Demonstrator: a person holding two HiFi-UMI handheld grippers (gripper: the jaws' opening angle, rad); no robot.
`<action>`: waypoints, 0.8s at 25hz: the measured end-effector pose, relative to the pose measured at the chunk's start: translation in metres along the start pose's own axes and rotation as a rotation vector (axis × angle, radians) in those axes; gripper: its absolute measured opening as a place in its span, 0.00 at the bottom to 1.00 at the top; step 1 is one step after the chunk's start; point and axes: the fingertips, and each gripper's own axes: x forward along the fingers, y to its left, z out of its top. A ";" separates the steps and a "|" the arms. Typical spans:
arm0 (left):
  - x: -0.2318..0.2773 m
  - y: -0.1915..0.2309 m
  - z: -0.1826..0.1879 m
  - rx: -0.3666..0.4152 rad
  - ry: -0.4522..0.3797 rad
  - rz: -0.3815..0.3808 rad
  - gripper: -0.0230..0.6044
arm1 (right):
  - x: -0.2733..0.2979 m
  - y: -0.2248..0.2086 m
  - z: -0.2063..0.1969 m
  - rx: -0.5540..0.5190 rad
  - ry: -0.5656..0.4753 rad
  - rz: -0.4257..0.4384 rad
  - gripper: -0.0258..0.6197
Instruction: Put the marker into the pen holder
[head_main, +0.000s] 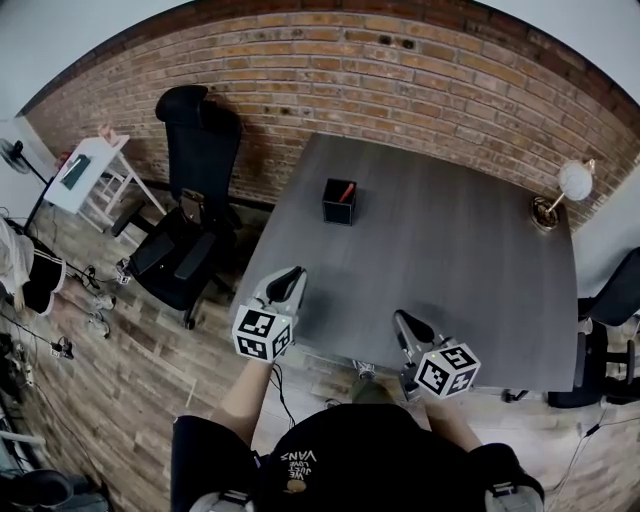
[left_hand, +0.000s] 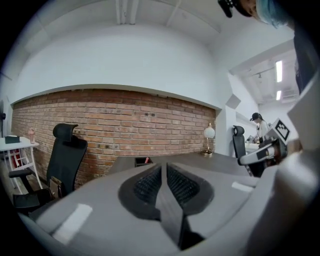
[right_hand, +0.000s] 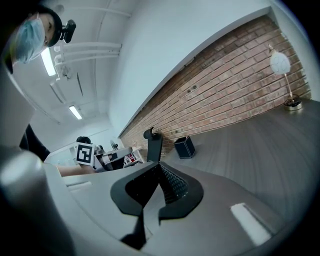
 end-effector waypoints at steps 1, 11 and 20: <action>-0.007 -0.004 -0.001 0.003 -0.004 -0.002 0.17 | -0.001 0.002 -0.002 -0.001 0.001 0.001 0.04; -0.070 -0.025 -0.025 -0.054 -0.023 0.031 0.13 | -0.004 0.025 -0.019 -0.014 0.013 0.025 0.04; -0.110 -0.041 -0.040 -0.073 -0.030 0.054 0.12 | 0.000 0.044 -0.029 -0.029 0.025 0.055 0.04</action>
